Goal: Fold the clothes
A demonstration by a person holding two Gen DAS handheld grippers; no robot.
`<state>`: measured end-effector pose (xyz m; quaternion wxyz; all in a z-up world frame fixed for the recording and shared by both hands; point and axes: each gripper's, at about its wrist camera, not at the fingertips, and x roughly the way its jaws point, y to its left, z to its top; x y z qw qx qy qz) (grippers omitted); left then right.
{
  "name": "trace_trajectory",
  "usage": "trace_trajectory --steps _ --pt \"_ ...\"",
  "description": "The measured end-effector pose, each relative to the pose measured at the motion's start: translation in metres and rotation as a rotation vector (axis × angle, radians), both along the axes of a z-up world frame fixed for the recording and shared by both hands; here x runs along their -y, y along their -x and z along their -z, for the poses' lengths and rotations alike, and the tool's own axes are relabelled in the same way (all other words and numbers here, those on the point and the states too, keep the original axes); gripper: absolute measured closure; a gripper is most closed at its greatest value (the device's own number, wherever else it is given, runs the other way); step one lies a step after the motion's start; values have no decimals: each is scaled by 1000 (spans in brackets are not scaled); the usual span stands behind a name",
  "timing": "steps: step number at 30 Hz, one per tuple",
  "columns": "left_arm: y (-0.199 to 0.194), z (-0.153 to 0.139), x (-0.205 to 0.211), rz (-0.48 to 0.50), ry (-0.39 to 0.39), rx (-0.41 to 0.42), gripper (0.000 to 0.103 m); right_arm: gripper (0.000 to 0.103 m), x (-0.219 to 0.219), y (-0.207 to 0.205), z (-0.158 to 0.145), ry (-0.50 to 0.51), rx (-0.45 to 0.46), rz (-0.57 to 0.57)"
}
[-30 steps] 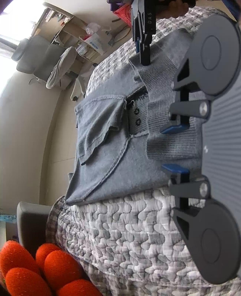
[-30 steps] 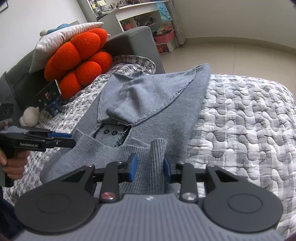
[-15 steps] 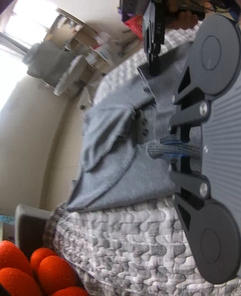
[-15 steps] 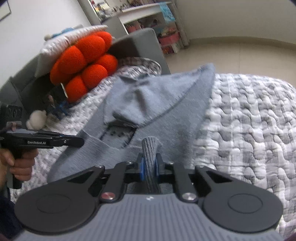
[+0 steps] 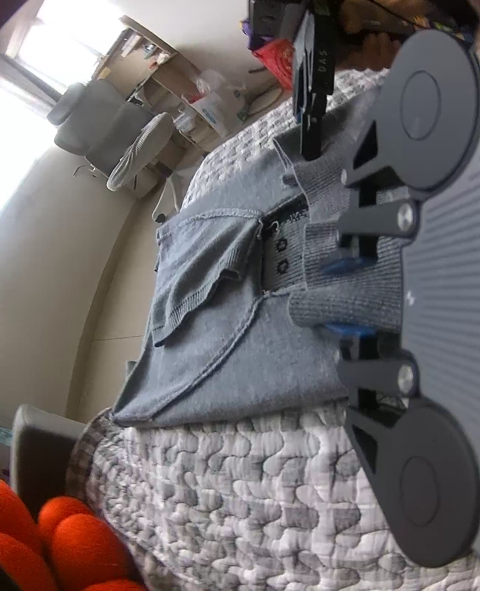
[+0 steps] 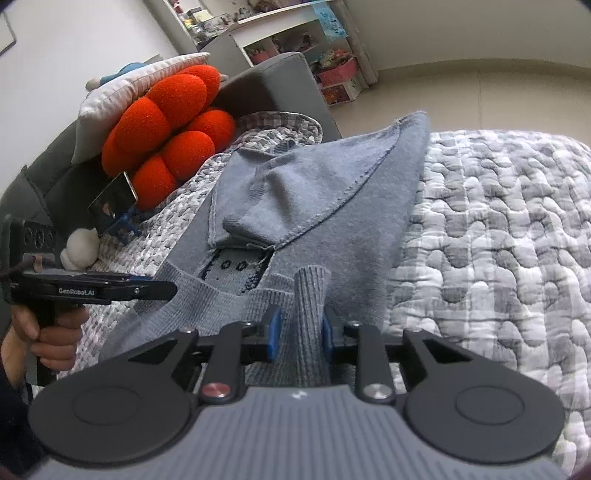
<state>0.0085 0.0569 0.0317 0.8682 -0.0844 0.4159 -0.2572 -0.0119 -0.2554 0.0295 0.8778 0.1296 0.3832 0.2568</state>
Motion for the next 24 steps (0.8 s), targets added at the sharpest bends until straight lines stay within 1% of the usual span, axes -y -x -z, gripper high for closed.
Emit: trace_trajectory --steps 1,2,4,7,10,17,24 --pt "2 -3 -1 2 3 12 92 92 -2 1 -2 11 9 -4" --pt "4 -7 -1 4 6 25 93 92 -4 2 -4 18 22 -7" --pt "7 -14 -2 9 13 49 93 92 -5 7 -13 14 64 -14" --pt "12 -26 -6 6 50 100 94 93 -4 13 -25 -13 122 -13" --pt "11 -31 -8 -8 70 122 94 93 -1 12 -31 -32 144 9" --pt "-1 -28 -10 -47 78 105 94 93 -2 5 -32 -61 163 32" --pt "-9 -29 -13 -68 103 107 93 93 -4 -6 -32 -88 171 53"
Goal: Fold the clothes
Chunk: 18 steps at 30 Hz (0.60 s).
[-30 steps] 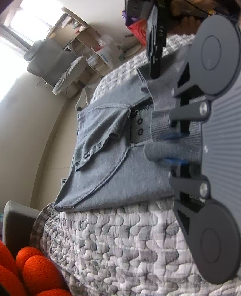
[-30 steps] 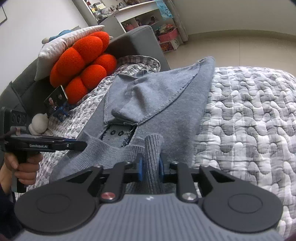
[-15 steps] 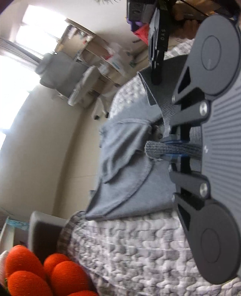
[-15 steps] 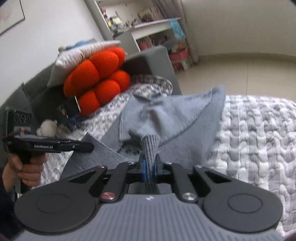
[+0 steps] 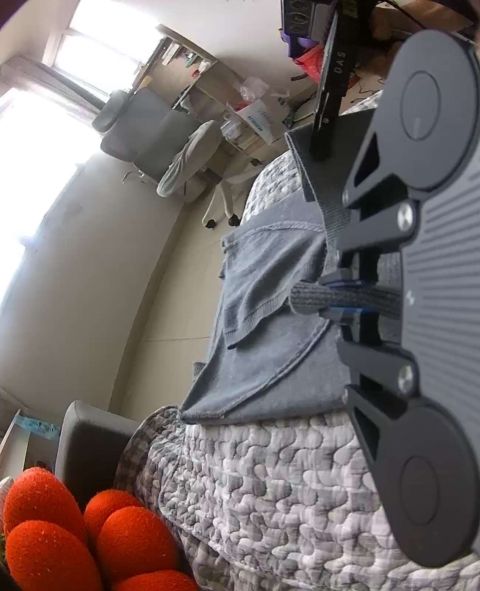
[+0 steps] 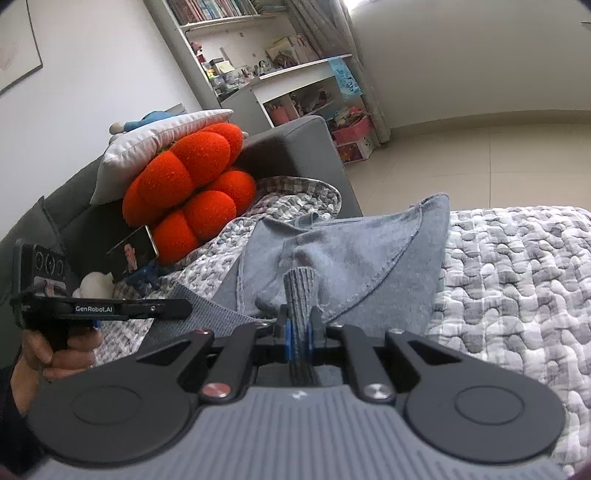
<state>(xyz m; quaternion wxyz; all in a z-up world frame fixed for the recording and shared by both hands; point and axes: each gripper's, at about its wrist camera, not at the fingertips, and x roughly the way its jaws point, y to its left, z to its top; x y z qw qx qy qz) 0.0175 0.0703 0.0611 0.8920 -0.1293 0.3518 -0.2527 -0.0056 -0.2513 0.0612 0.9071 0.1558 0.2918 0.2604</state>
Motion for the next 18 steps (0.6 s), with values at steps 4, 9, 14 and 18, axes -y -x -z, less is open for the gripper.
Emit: trace_trajectory --steps 4,9,14,18 --pt "-5 -2 -2 -6 20 10 93 93 1 -7 0 -18 8 10" --pt "-12 -4 -2 -12 34 24 94 93 1 -16 -1 -35 20 14" --pt "-24 -5 -1 -20 43 33 94 93 0 -27 1 -36 21 11" --pt "-42 -12 3 -10 31 44 93 93 1 -38 -1 -30 13 12"
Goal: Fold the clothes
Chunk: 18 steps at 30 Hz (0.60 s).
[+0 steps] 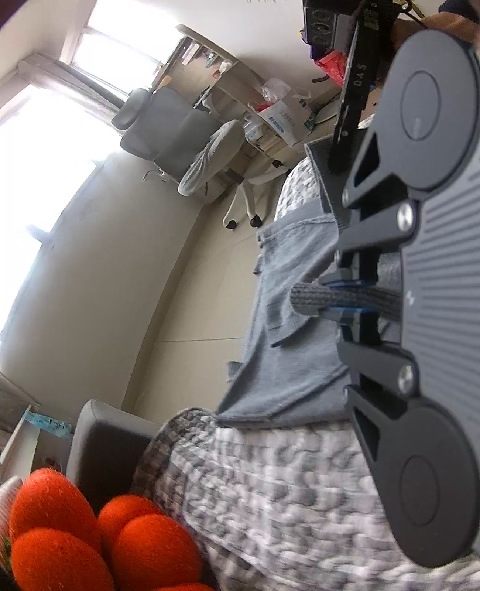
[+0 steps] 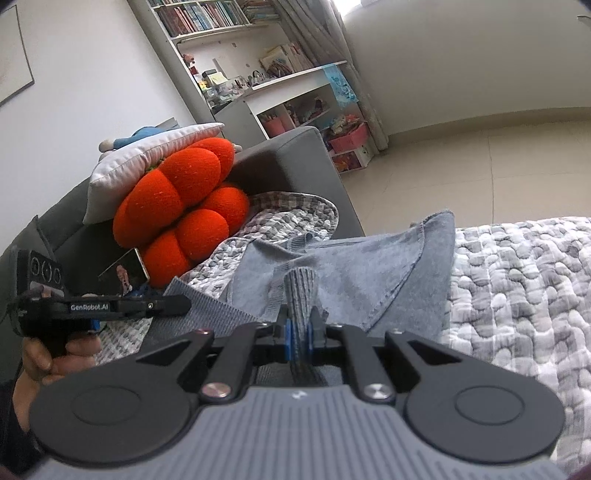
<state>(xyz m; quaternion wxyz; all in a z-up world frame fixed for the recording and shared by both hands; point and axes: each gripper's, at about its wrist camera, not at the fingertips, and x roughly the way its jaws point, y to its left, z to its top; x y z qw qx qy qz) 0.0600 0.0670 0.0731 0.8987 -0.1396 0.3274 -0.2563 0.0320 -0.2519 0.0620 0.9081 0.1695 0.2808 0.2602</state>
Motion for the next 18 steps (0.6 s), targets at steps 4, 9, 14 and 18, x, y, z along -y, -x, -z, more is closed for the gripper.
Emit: trace_trajectory --steps 4,9,14,18 --pt "-26 -10 3 3 24 42 93 93 1 -19 -10 8 21 -3" --pt "-61 -2 6 -29 16 24 94 93 9 -54 -10 7 6 24" --pt "-90 1 4 -88 35 10 94 93 13 -83 -8 -15 -17 59" --pt "-118 5 9 -169 16 -55 94 93 17 -104 -6 -30 -52 101"
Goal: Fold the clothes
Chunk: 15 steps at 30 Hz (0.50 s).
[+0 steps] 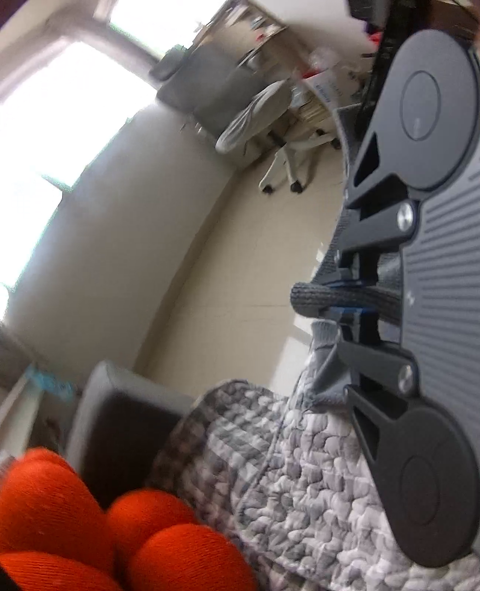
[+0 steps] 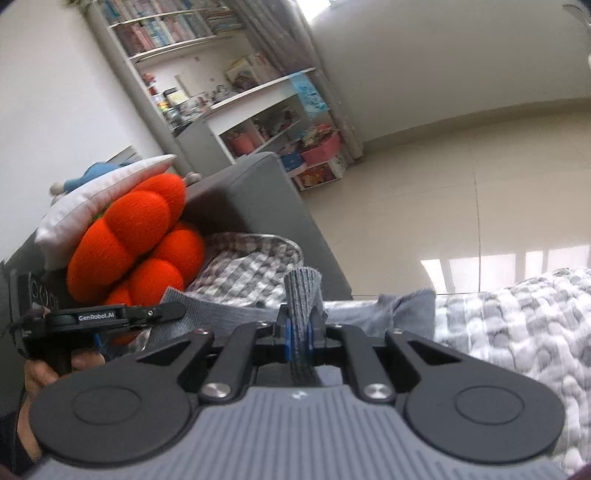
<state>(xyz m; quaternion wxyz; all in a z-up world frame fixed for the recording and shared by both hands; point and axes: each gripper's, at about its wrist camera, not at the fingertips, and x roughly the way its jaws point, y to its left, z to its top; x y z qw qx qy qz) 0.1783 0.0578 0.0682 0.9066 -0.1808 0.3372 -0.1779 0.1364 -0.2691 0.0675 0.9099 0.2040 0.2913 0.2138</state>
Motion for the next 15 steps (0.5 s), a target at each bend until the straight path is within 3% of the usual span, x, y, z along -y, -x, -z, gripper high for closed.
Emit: trace_trajectory --steps 7,15 --pt "-37 14 13 -75 -91 -106 94 93 7 -34 16 -8 -128 74" --pt "-49 22 9 -125 -77 -117 96 93 1 -61 27 26 -191 87"
